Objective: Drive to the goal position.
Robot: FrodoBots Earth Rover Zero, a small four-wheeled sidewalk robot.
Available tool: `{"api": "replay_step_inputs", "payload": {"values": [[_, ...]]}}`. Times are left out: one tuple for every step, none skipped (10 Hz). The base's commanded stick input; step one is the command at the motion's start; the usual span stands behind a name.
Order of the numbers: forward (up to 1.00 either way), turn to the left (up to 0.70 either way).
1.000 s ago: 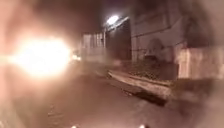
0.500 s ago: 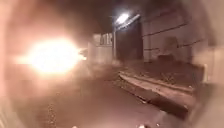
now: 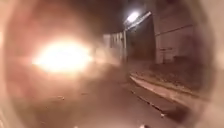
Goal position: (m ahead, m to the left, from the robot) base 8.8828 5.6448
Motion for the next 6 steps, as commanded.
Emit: {"api": "replay_step_inputs", "payload": {"values": [[0.00, 0.00], [0.00, 0.00], [0.00, 0.00], [0.00, 0.00], [0.00, 0.00], [0.00, 0.00]]}}
